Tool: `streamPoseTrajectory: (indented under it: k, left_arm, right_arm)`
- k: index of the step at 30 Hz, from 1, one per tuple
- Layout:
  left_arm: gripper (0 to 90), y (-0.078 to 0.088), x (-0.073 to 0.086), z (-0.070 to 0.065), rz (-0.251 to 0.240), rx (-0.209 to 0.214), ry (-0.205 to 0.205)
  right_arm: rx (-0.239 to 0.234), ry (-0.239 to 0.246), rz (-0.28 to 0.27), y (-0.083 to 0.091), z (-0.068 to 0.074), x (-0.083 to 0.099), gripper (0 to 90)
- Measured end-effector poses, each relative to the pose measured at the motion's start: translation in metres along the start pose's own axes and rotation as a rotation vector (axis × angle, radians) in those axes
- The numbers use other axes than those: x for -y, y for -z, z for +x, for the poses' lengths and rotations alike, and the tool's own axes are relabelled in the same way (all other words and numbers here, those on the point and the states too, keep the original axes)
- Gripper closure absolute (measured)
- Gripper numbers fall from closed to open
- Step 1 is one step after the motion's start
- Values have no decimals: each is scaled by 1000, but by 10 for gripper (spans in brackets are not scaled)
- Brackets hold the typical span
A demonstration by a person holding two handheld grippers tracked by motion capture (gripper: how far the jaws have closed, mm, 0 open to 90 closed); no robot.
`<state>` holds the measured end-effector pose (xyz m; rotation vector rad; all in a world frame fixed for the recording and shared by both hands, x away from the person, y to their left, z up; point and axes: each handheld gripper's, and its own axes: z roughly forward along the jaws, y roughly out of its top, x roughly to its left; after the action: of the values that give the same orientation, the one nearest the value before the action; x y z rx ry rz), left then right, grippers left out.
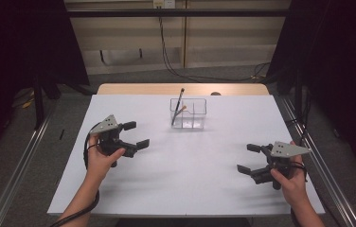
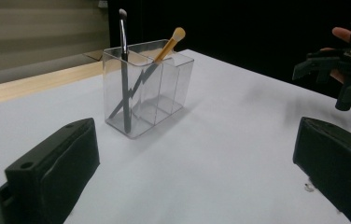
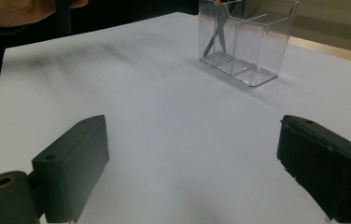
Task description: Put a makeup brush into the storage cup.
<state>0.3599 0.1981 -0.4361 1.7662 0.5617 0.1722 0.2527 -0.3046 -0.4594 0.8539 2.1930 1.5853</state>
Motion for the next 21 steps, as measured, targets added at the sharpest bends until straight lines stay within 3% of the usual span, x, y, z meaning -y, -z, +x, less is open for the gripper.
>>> streamPoseTrajectory:
  k: [21]
  left_arm:
    - [0,33,11,-2,16,-36,-7]
  right_arm:
    - [3,4,-1,0,1,0,82]
